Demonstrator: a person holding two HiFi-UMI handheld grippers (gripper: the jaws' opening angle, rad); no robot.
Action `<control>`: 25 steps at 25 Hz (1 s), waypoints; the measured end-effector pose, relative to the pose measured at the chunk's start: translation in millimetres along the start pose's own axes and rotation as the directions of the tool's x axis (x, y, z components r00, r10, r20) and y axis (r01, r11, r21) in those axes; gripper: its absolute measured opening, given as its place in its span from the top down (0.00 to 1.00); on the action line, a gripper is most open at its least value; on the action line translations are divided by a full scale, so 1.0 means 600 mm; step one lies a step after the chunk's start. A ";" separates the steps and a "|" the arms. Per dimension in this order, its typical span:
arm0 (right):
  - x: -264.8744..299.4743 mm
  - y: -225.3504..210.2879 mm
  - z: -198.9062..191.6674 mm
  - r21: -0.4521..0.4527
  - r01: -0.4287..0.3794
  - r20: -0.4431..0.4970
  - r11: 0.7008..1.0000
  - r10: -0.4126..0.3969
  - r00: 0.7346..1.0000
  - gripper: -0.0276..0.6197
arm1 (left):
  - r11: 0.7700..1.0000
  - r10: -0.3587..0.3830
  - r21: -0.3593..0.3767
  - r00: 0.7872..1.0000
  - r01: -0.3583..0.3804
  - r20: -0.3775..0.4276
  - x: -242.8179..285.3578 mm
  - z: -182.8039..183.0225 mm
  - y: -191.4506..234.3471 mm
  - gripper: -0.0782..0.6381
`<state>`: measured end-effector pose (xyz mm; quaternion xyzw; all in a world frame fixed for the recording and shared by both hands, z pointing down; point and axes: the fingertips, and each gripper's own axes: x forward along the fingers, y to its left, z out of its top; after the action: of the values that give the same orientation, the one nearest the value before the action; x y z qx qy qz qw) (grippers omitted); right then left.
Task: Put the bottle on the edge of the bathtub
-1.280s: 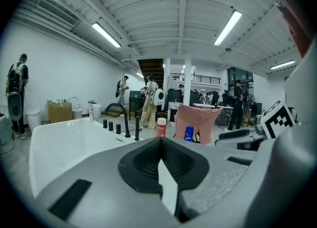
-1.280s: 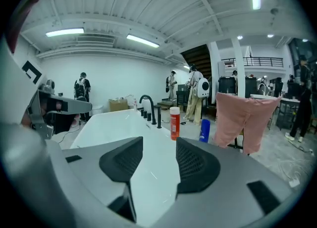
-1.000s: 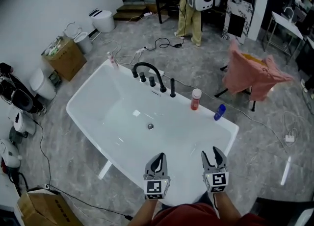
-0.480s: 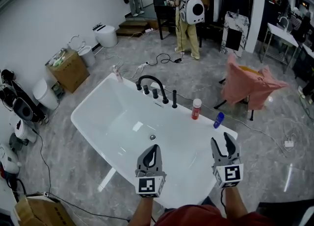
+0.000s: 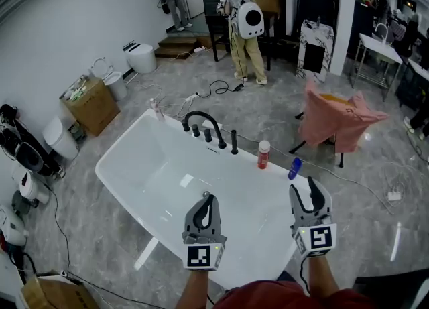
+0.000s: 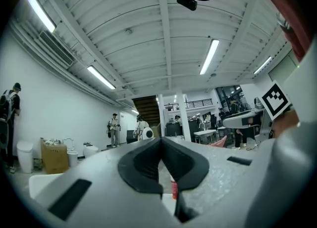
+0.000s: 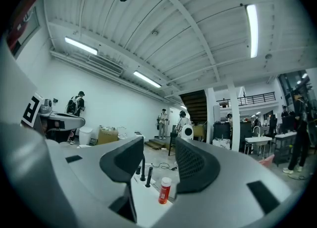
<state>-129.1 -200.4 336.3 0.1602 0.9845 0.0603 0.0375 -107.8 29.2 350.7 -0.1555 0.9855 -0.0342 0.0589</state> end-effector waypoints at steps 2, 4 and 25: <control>0.000 -0.005 -0.003 0.001 0.008 -0.002 1.000 -0.008 1.000 0.65 | 1.000 0.001 0.001 1.000 -0.001 -0.003 0.004 -0.004 -0.002 0.88; 0.002 -0.009 -0.003 0.003 0.015 -0.005 1.000 -0.015 1.000 0.67 | 1.000 -0.003 0.002 1.000 0.003 -0.002 0.009 -0.002 -0.004 0.88; -0.006 -0.034 -0.008 0.008 0.045 -0.010 0.999 -0.045 0.999 0.96 | 0.999 -0.050 0.008 0.999 0.050 -0.016 0.035 0.000 -0.045 0.88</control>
<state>-132.7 -221.4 338.8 0.1379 0.9883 0.0564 0.0334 -119.2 -2.9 350.7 -0.1797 0.9815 -0.0409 0.0511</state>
